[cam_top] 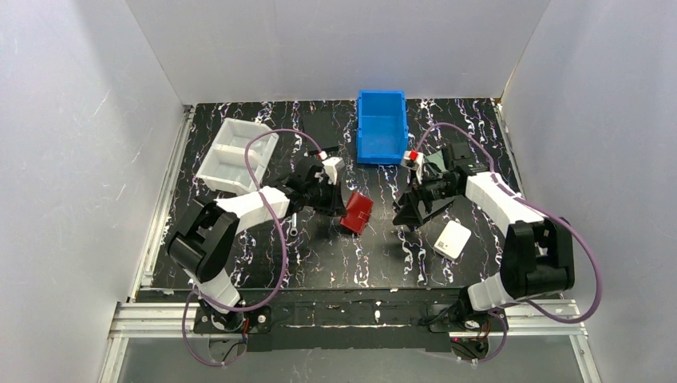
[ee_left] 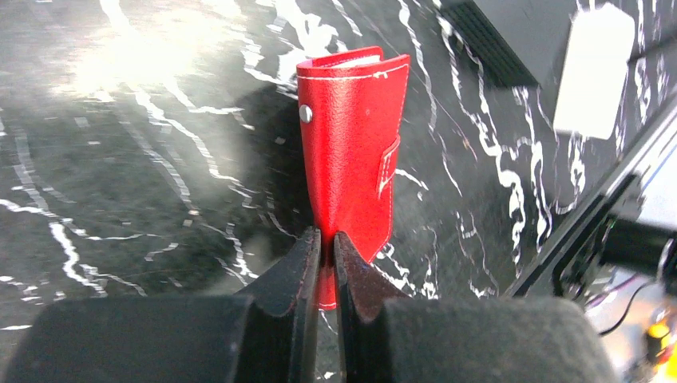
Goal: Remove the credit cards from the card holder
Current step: Pick up the card holder from the center of the board, then place the card holder at the center of the board.
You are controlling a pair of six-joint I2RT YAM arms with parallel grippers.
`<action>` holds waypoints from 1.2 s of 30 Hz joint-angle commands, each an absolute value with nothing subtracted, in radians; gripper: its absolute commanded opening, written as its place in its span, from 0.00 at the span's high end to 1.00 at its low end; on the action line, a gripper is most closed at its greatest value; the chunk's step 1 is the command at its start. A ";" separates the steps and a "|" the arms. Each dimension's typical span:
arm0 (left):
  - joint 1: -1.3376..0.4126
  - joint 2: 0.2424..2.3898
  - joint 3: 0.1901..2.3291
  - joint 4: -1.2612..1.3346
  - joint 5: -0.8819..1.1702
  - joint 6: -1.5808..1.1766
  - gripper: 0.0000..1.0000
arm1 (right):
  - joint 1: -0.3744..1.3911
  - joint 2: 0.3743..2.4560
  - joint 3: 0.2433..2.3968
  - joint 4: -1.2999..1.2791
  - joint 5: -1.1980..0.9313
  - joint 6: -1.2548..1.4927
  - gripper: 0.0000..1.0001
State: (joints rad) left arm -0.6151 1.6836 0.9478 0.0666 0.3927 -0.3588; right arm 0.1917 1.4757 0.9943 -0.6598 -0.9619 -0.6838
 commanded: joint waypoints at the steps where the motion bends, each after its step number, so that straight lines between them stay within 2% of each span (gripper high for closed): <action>1: -0.664 1.578 0.901 0.123 0.427 -0.164 1.00 | 0.235 1.522 1.082 -0.719 -0.988 -0.807 0.00; 7: -0.707 1.483 0.802 0.236 0.446 -0.082 1.00 | 0.272 1.628 1.145 -0.723 -1.076 -0.821 0.00; 13: -0.726 1.445 0.752 0.308 0.508 -0.068 1.00 | 0.379 1.656 1.103 -0.624 -0.994 -0.741 0.00; 19: -0.745 1.418 0.715 0.371 0.537 -0.088 1.00 | 0.388 1.677 1.097 -0.641 -1.037 -0.750 0.02; 22: -0.748 1.416 0.703 0.391 0.538 -0.098 1.00 | 0.406 1.699 1.106 -0.691 -1.054 -0.780 0.13; 24: -0.748 1.413 0.696 0.402 0.536 -0.106 1.00 | 0.410 1.717 1.122 -0.740 -1.074 -0.826 0.25; 31: -0.746 1.389 0.680 0.413 0.468 -0.163 1.00 | 0.410 1.729 1.187 -0.928 -1.126 -1.009 0.87; 32: -0.746 1.382 0.677 0.411 0.436 -0.187 0.97 | 0.410 1.720 1.196 -0.949 -1.127 -1.030 0.94; 33: -0.743 1.371 0.672 0.405 0.389 -0.227 0.84 | 0.410 1.708 1.202 -0.953 -1.119 -1.033 0.99; 36: -0.702 1.300 0.654 0.371 0.330 -0.366 0.48 | 0.412 1.643 1.213 -0.820 -0.993 -0.911 0.99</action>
